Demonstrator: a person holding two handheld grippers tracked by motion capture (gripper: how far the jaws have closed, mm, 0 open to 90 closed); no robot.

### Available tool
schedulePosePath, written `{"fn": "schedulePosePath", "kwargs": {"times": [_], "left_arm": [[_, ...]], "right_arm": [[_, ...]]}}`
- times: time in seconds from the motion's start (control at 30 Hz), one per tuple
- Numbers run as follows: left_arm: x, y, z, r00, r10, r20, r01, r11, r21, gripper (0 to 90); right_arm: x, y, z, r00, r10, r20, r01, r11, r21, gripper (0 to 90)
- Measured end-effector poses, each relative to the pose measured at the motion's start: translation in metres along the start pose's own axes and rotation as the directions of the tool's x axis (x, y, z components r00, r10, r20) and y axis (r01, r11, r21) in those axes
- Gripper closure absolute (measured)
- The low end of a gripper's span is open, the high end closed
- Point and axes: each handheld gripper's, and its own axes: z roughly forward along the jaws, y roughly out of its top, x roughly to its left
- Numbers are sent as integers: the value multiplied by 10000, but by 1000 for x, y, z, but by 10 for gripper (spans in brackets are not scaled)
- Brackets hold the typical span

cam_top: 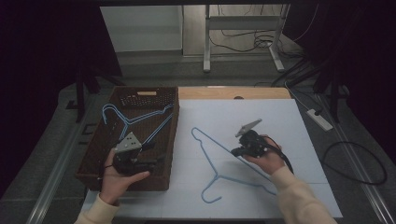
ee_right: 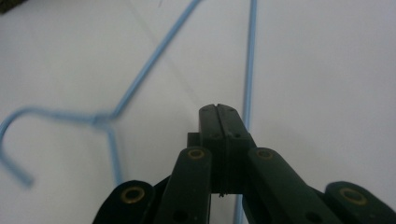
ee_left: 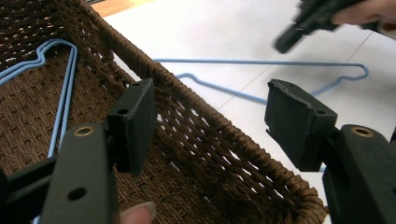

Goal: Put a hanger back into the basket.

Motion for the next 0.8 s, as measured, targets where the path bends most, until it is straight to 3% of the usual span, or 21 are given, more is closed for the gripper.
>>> {"fn": "schedulePosePath", "kwargs": {"times": [0.1, 0.27, 0.53, 0.8], "left_arm": [[1, -1, 0, 10000, -9, 21, 9, 10000, 26, 352], [1, 0, -2, 10000, 9, 3, -9, 10000, -42, 352], [2, -1, -3, 10000, 32, 24, -31, 10000, -68, 352], [2, -1, -4, 10000, 29, 29, -29, 10000, -57, 352]], "right_arm": [[-7, 28, 22, 9995, 80, -310, -86, 9998, -166, 900], [-11, 53, 47, 9995, 174, -268, -175, 9998, -51, 900], [-15, 78, 77, 9997, 220, -114, -218, 9996, 188, 900], [-22, 86, 95, 9992, 344, 205, -352, 9985, 410, 900]]}}
